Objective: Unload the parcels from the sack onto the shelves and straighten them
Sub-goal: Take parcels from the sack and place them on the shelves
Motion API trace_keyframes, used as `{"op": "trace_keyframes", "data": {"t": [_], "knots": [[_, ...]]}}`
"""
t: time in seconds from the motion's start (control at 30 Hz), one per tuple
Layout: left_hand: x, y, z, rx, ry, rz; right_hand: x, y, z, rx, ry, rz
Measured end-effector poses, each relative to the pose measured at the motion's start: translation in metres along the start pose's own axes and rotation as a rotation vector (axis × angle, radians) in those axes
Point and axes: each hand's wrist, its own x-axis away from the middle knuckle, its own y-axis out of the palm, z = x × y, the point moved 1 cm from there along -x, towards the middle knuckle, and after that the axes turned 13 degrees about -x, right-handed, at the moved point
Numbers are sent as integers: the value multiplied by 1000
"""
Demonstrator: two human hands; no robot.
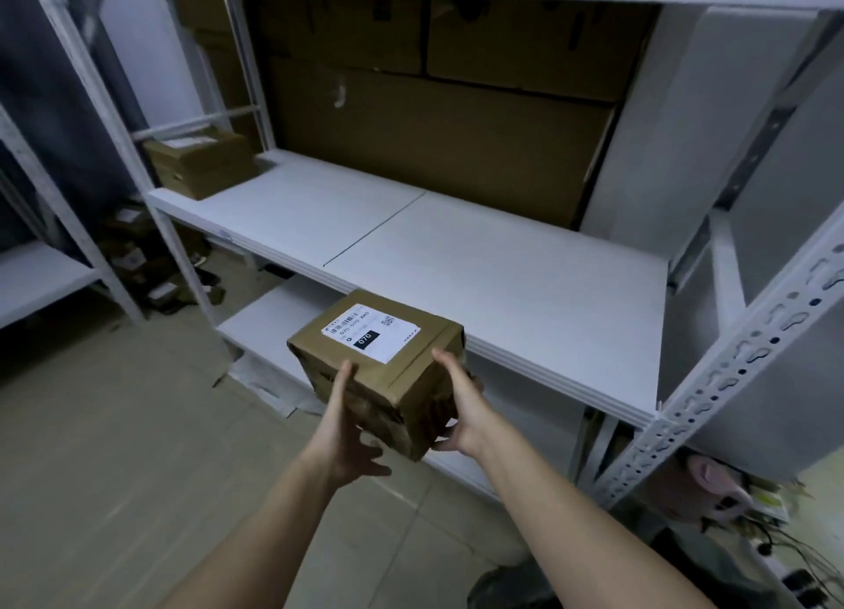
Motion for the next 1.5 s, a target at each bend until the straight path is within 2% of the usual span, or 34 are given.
{"op": "trace_keyframes", "data": {"t": [0.1,0.27,0.47,0.6,0.67,0.87,0.97,1.1,1.33,1.5], "knots": [[2,8,15,44,51,-69,0,14,-6,66,-8,40],[8,0,37,31,41,11,7,24,-11,191,-4,-11],[13,-24,59,69,-145,-25,8,14,-33,106,-157,96],[13,-38,61,1,-148,-62,5,4,-49,158,-169,56],[15,-39,58,-41,-71,-72,4,2,-53,262,-191,1],[17,-29,36,-299,457,72,10,10,-55,529,-325,-134],[19,-25,29,-563,639,170,7,9,-50,537,-277,-210],[19,-31,22,-958,855,270,2,1,-47,421,-188,-189],[20,-49,26,-1301,989,420,5,3,-41,162,-116,-268],[22,-51,35,-1407,1040,451,10,8,-36,92,-126,-393]]}}
